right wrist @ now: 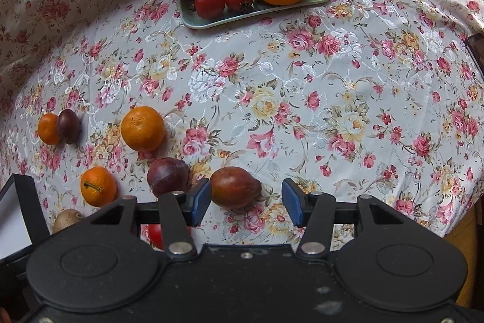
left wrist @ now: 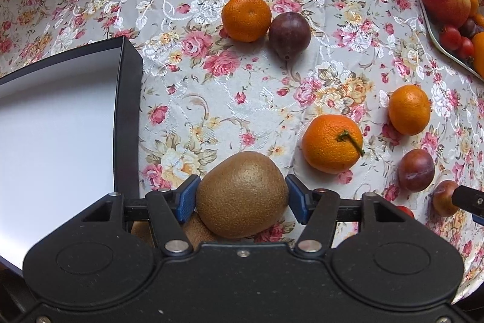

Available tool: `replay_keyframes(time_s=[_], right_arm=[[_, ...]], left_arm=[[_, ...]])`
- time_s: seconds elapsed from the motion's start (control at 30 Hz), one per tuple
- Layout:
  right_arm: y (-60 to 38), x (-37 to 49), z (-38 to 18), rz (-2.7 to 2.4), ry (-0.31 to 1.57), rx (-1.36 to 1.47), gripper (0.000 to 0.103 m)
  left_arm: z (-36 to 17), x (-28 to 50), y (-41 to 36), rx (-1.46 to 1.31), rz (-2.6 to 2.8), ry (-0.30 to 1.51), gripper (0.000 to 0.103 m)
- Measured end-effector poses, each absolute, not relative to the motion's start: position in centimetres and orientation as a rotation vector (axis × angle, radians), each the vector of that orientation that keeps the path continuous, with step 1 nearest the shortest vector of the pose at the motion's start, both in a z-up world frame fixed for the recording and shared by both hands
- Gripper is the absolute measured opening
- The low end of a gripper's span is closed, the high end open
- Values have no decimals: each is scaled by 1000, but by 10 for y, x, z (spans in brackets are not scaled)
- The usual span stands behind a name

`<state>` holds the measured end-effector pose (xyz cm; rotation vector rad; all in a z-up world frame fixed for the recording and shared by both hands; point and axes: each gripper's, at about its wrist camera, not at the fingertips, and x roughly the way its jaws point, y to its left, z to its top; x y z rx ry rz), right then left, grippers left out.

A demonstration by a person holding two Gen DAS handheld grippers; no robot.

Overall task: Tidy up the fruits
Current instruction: 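Close left gripper on the brown kiwi while right gripper closes on the dark red pear, then carry the kiwi in left tool and pear in right tool over the white box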

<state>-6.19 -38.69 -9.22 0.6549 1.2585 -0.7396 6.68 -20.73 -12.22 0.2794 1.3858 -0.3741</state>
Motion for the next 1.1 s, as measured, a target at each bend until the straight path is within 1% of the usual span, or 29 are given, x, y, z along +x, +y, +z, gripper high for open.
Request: replay_keyframes(time_s=[0.3,0.37,0.4,0.5,0.67,0.93,1.1], right_arm=[[-381,-47,-109,-753,1284,626,54],[-379,-44,-114,-765,1301,613,51],[-378,-42,-116,-766,1309,604,45],[-375,-39,-118,-777,1316,572,45],[-377,-38,-103,-766,1279,599,44],[-377,-33,-66,-747,1187,659,44],[-355,-23,-46,-682,1149,663,44]], left_arm=[[-122,67,-203,253,-402,1367,64],[-121,67,-201,250,-405,1358,63],[-121,65,-199,242,-407,1355,62],[-118,64,-196,220,-415,1349,62],[-109,70,-186,137,-405,1375,62],[-61,81,-167,18,-358,1277,62],[-35,91,-137,-43,-265,1222,62]])
